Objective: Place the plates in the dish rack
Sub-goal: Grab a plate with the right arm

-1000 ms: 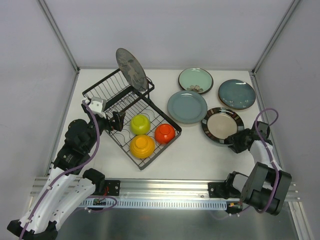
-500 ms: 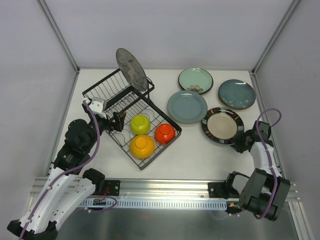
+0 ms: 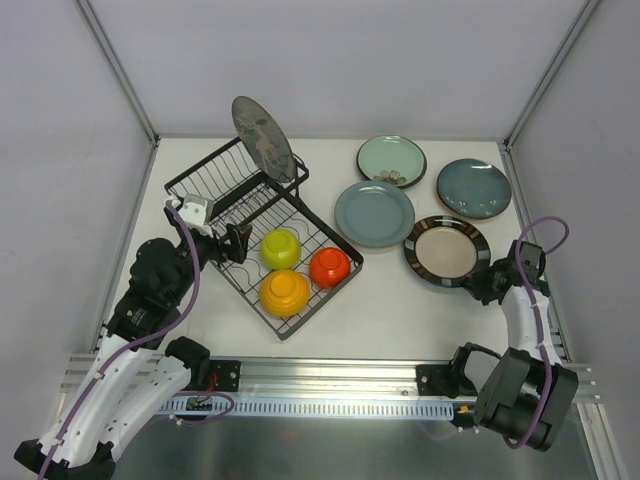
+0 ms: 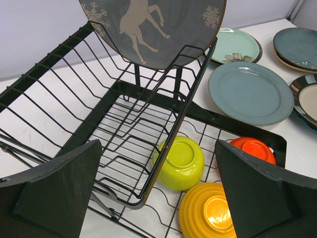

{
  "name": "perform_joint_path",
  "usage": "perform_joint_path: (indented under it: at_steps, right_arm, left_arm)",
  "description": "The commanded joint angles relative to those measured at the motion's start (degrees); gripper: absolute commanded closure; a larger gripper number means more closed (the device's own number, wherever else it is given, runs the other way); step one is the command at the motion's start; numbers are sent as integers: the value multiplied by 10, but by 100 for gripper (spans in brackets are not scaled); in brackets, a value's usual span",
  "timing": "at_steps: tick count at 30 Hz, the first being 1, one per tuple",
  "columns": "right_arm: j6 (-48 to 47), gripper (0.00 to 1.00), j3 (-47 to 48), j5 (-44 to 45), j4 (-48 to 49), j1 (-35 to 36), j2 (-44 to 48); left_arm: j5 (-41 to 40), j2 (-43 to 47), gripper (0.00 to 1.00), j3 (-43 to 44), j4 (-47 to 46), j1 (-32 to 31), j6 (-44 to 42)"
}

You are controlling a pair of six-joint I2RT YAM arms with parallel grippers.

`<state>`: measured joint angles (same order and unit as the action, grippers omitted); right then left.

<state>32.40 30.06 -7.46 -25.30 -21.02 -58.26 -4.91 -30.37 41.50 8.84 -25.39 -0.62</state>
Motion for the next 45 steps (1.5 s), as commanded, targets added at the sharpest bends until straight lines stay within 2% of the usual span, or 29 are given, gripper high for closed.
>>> perform_joint_path:
  at_steps: [1,6,16,30,38,45]
  right_arm:
    - [-5,97,40,38,-53,2,31]
    - [-4,98,64,59,-106,3,66]
    - [6,97,42,68,-168,-7,129]
    - [20,92,-26,66,-155,-15,158]
    - [28,81,-34,71,-144,-18,168]
    - [35,60,-41,60,-110,-18,165]
  left_arm:
    - [13,-2,1,-12,42,6,12]
    - [13,0,1,-13,43,6,12]
    - [17,0,1,-13,43,6,12]
    - [22,-6,1,-13,43,6,12]
    - [21,-9,1,-13,43,6,12]
    - [22,-10,1,-13,43,6,12]
